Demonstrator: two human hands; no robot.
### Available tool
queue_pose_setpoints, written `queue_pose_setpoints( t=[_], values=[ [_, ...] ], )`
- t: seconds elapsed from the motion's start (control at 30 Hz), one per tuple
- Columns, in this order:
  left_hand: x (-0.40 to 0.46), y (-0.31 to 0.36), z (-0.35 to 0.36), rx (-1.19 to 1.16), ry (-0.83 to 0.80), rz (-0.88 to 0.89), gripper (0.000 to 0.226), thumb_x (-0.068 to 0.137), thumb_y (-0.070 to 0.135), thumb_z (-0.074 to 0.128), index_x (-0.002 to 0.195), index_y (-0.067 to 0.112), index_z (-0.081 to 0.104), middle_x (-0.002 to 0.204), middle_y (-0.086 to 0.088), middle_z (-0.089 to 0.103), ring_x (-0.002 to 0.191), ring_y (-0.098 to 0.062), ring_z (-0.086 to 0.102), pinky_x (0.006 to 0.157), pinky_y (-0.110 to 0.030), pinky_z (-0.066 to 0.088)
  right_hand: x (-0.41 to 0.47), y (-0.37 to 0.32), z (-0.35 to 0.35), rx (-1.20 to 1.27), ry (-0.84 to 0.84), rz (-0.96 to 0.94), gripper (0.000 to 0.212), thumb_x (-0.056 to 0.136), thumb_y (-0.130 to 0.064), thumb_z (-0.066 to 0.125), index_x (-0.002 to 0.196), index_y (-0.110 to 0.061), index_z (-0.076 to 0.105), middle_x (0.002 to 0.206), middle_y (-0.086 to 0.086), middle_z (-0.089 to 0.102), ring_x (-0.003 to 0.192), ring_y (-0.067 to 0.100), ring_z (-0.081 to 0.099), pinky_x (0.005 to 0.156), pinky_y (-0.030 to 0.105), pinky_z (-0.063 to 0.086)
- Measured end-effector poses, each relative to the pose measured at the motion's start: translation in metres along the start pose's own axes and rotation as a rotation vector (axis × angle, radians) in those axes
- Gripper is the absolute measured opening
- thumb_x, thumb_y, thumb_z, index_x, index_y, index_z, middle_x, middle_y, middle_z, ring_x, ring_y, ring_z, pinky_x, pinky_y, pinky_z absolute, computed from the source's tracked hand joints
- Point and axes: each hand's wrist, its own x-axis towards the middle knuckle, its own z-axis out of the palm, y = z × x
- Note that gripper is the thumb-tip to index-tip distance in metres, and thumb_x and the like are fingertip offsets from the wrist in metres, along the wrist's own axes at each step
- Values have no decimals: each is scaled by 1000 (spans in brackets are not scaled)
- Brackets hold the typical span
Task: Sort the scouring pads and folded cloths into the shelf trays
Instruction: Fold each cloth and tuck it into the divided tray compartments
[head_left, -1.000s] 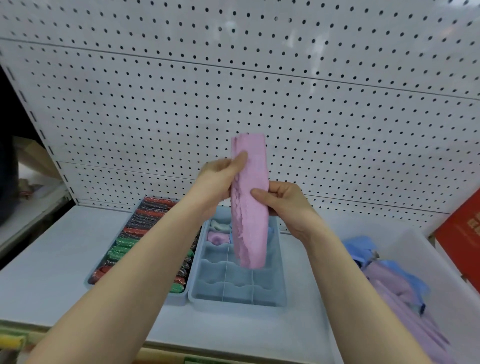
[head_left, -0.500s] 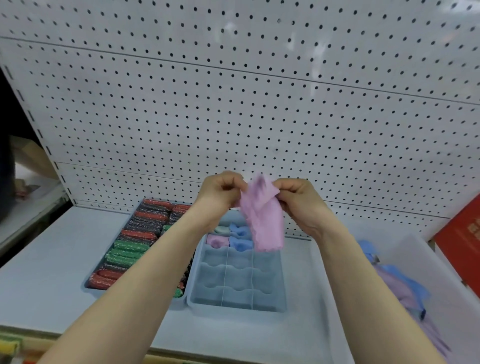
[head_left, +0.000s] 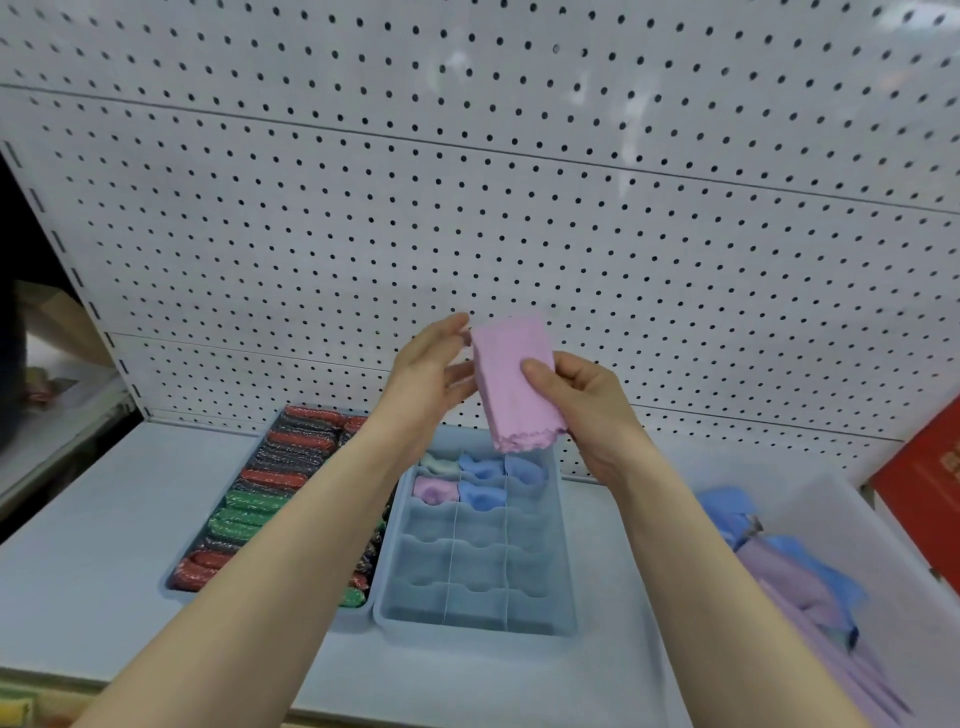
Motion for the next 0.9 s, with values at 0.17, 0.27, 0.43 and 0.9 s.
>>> queue_pose_setpoints(
  t=[0.17,0.27,0.43,0.9],
  values=[
    [-7,-10,-1,120,20,-219,37,87,8,70,122,1,61,102,-11,73,88,-23,73,69,-28,59,0,-4,8,-133,-7,-34,18,99,-30,57,96,-23,74,87,-8,75,76,6,67,63,20,52],
    [-6,-9,-4,96,117,-202,34,88,2,67,121,8,61,92,-6,73,78,-20,72,64,-31,60,-3,-3,-1,-161,-128,-28,38,103,-13,43,130,-36,55,104,-4,75,91,17,71,75,25,57],
    [-6,-1,-10,53,138,-214,37,88,1,67,123,9,59,93,-9,74,73,-20,70,62,-29,59,-13,-6,-11,-207,-394,-159,64,87,11,53,133,-34,56,124,-2,65,85,21,67,78,30,56],
    [-11,-9,1,-93,64,-252,54,82,-14,65,132,-1,51,93,-7,75,64,-17,70,58,-23,55,-10,9,1,-193,3,-119,14,89,-27,71,86,-15,78,91,0,76,74,8,64,76,24,55]
  ],
)
